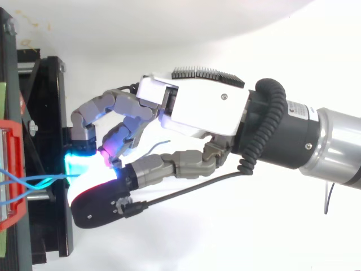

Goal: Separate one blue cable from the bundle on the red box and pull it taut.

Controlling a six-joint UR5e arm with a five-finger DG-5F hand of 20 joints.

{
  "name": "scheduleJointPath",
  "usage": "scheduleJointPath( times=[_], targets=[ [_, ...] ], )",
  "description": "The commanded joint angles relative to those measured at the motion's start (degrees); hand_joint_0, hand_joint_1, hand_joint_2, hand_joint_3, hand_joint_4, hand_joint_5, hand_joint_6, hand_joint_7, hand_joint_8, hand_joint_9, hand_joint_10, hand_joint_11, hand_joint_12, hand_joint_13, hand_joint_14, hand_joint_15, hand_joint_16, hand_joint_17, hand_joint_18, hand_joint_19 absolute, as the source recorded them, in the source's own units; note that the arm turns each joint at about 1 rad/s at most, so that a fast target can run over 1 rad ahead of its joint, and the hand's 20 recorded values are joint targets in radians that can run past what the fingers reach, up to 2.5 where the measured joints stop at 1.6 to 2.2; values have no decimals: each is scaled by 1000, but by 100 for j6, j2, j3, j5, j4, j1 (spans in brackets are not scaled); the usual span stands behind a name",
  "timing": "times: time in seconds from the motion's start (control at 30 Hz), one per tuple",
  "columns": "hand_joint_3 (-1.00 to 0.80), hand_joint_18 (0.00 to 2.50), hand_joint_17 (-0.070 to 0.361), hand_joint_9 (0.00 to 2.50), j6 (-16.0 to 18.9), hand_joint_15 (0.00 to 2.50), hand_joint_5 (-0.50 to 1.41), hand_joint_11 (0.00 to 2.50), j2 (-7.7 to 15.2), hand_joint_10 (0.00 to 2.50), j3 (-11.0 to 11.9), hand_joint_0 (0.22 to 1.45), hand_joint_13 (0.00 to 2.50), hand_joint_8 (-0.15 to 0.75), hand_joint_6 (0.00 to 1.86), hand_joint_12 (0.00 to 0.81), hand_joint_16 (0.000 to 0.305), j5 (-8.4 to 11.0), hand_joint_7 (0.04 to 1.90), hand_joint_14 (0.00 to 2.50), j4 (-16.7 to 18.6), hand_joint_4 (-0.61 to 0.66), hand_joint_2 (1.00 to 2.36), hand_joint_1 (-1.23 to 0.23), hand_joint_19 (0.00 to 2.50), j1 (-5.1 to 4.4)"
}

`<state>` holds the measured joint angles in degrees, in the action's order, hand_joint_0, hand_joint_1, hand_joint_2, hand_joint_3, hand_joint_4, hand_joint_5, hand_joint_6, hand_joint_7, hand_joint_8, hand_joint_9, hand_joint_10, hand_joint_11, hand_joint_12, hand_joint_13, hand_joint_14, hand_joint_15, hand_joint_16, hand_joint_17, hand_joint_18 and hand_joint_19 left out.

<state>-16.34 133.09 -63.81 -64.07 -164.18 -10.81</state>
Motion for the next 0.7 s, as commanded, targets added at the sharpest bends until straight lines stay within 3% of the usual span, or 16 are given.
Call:
scheduleJointPath(
  times=[0.0, 0.3, 0.67],
  targets=[
    [-386, 829, 97, 1081, -1, 588, -145, 911, 6, 18, 0, 547, 910, 334, 849, 386, 43, 0, 1129, 19, 0, 88, 1008, -553, 722, 0],
    [-125, 906, 110, 1096, 8, 564, -149, 900, -3, 15, 0, 578, 943, 362, 880, 411, 49, 0, 1172, 16, -9, 97, 1014, -707, 640, 0],
    [43, 968, 112, 1149, 17, 552, -132, 914, -3, 14, 0, 610, 974, 367, 919, 412, 50, -9, 1178, 17, -106, -31, 1011, -774, 590, 0]
  ],
)
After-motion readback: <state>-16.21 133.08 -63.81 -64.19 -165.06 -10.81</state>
